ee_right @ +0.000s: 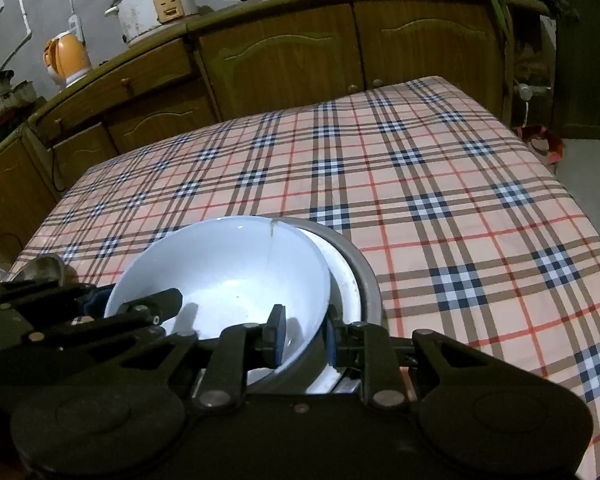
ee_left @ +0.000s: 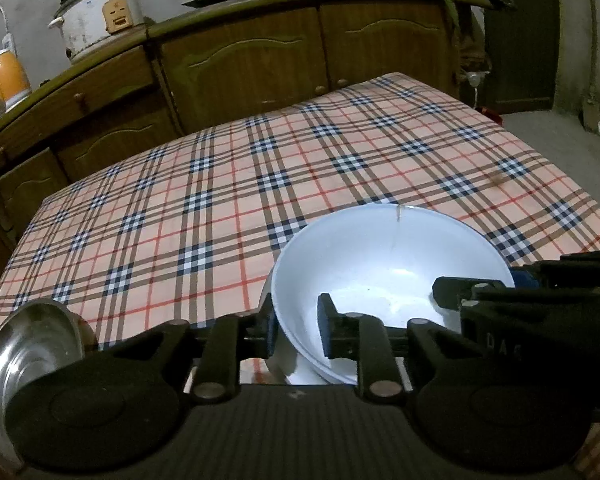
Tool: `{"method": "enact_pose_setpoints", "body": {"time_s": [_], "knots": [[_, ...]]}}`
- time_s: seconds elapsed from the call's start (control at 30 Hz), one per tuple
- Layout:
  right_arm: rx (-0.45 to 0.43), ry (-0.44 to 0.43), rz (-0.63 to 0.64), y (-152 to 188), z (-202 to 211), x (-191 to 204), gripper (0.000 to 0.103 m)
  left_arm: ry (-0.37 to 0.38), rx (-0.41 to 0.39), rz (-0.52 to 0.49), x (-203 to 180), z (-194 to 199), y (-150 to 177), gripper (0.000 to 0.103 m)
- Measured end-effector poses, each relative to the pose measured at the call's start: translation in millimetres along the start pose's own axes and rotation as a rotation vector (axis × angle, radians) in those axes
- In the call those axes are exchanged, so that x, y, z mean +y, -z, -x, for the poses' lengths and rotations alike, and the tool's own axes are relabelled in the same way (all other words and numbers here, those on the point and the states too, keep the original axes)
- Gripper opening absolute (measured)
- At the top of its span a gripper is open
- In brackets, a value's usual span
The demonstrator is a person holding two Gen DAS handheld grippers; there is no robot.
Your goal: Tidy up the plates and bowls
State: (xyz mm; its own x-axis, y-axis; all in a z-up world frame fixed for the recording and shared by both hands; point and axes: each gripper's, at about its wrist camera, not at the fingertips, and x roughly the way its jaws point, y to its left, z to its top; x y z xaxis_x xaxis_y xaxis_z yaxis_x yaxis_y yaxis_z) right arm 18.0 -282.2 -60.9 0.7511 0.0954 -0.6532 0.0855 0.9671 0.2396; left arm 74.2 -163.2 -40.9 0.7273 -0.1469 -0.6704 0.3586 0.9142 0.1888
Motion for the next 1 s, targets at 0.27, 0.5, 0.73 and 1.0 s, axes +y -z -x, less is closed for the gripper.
{"method": "enact_pose_setpoints", "body": {"time_s": [0.27,0.5,0.73,1.0], "knots": [[-0.042,0.01,0.007,-9.7,13.2,-3.4,0.033,0.007,-0.002,0.011,0.1,-0.3,-1.1,0.026],[-0.079,0.03,-0.026,-13.8,23.3,-14.5,0.046,0.015,0.0,0.051,9.3,3.0,-3.5,0.029],[-0.125,0.045,-0.042,-11.7,38.6,-22.0,0.08,0.013,-0.037,0.146,31.1,15.4,-6.4,0.054],[-0.072,0.049,-0.048,-5.0,29.4,-18.6,0.08,-0.02,-0.011,0.248,56.1,10.1,-4.6,0.055]]}}
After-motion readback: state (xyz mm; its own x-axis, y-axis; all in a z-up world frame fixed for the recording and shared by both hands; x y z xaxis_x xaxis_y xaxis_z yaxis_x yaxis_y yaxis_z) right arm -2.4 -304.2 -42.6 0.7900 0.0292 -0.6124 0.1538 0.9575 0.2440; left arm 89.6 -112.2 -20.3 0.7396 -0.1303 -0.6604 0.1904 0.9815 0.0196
